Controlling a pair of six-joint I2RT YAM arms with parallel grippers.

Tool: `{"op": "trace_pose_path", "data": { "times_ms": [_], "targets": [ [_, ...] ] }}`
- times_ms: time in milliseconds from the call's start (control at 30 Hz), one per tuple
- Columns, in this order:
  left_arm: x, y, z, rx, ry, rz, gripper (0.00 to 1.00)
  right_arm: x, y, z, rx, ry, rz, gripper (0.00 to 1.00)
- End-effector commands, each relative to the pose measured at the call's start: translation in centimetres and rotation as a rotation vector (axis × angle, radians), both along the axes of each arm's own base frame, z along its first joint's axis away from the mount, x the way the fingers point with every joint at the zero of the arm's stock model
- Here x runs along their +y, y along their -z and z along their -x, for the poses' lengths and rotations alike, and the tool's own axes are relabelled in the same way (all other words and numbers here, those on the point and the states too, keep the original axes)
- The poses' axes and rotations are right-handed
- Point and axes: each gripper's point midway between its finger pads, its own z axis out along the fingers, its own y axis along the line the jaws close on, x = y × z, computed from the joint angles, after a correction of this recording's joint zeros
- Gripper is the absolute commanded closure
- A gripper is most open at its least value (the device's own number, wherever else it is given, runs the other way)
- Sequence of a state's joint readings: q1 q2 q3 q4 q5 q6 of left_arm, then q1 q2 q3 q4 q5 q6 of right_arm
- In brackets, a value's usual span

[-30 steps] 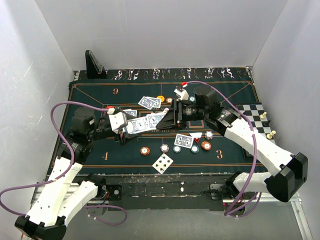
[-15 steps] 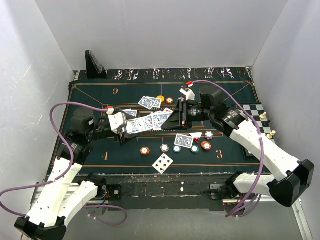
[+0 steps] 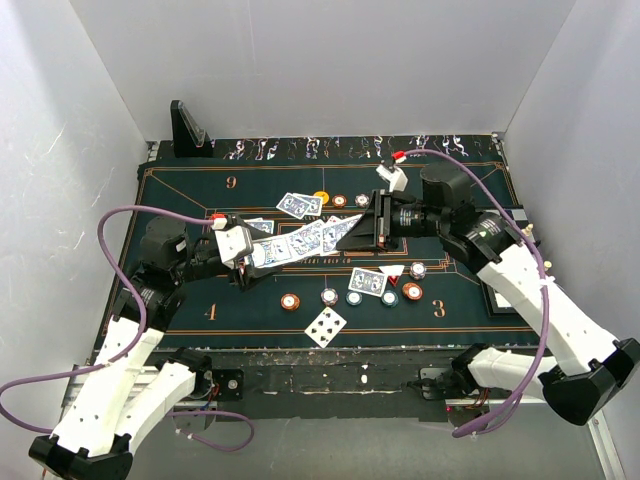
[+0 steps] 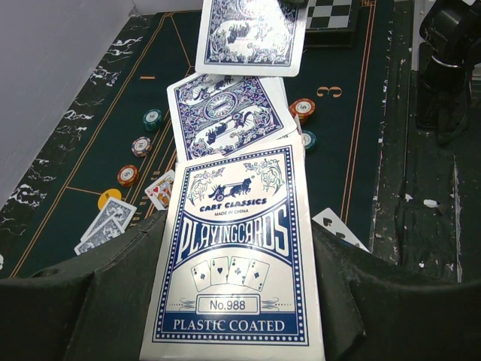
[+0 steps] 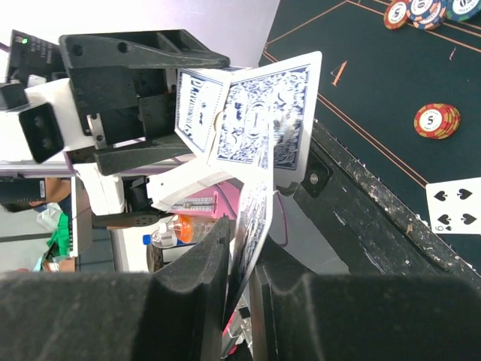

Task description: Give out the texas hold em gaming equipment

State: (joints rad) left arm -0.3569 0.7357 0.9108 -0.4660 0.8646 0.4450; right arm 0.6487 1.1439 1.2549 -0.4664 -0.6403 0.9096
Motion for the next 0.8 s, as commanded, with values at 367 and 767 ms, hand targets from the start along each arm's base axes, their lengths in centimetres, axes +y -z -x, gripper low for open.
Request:
{"op": "trace_pose_path", "data": {
  "times_ms": [367, 767],
  "targets": [
    [0.2, -1.9, 0.5, -0.075, 0.008, 0.024, 1.00, -4.1, -5.1, -0.3, -0.176, 0.071, 0.044, 0.89],
    [0.6, -2.1, 1.4, -0.085, 0.004, 0.017, 1.00, -5.8, 2.4, -10.7, -0.237, 0.258, 0.418, 0.99]
  ]
}}
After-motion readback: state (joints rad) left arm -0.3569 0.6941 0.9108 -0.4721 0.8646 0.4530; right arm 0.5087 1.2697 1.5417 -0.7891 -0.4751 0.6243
